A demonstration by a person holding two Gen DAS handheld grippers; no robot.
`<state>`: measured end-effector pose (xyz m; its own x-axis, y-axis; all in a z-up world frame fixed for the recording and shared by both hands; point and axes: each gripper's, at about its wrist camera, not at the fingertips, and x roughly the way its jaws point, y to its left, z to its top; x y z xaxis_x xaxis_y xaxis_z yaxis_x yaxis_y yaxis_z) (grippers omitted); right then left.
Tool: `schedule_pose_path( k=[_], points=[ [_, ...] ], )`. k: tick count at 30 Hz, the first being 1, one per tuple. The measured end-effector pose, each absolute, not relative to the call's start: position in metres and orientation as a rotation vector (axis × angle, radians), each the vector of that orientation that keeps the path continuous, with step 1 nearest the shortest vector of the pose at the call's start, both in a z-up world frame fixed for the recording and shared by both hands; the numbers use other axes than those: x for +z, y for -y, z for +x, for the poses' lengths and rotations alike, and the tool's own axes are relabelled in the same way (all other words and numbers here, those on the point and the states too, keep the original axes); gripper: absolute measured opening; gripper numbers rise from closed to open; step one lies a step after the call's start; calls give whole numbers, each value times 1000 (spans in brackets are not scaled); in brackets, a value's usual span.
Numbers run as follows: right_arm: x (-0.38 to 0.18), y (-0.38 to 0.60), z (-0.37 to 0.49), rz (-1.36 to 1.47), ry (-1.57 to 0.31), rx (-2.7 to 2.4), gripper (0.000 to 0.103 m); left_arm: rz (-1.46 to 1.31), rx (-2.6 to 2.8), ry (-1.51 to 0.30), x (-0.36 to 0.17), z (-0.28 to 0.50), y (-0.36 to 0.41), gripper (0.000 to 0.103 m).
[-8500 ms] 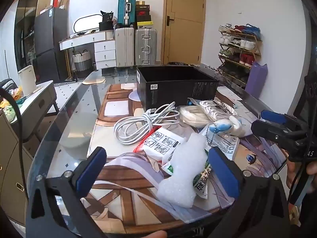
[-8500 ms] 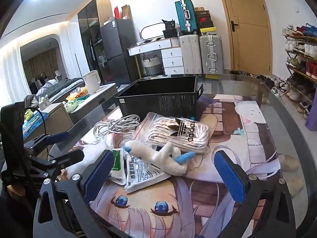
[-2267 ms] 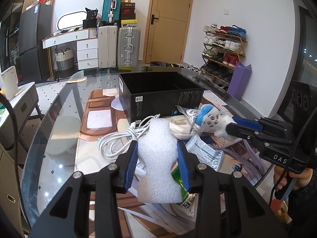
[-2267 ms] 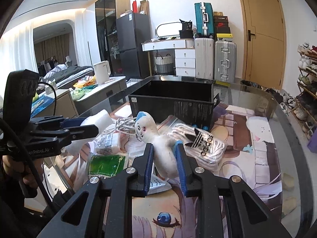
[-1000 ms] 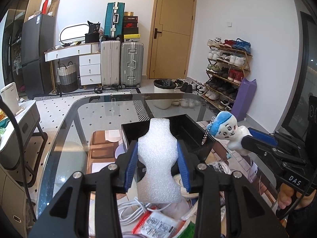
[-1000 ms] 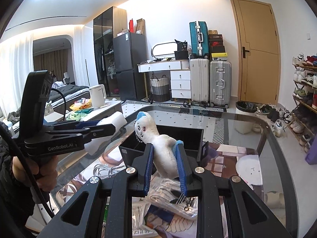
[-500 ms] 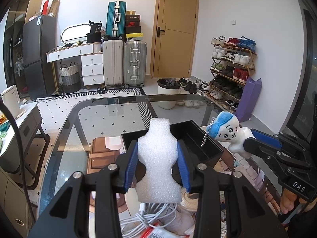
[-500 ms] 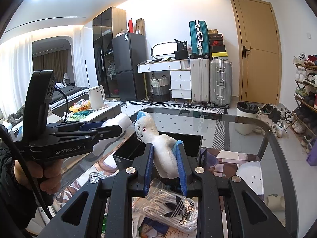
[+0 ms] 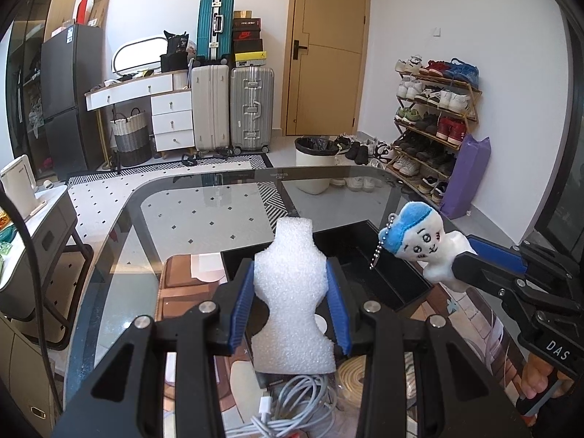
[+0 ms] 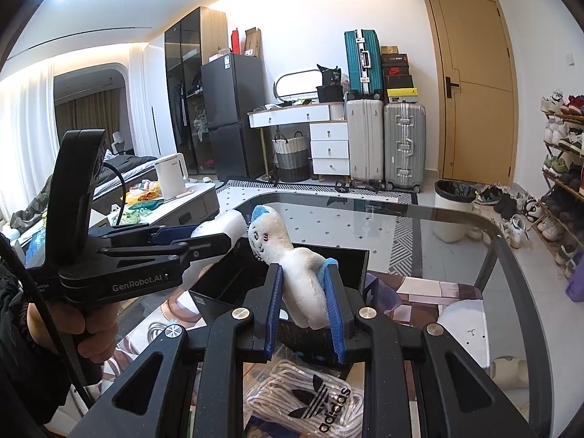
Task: Organize soft objects
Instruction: 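Lift the foam piece and plush toy with both grippers over the black box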
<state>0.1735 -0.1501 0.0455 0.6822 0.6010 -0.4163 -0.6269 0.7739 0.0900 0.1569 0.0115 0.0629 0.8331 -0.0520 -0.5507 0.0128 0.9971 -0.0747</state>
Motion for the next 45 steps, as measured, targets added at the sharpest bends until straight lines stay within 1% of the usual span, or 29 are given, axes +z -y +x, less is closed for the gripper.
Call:
schedule_pose_path(
  k=[26,45],
  points=[
    [25,125,215,-96,-521,693,23,-64,-36,-635,41,193,-12,37],
    [9,112,223,-140,-569,703,23,-12,-15,-664,25,203,-8,37]
  ],
)
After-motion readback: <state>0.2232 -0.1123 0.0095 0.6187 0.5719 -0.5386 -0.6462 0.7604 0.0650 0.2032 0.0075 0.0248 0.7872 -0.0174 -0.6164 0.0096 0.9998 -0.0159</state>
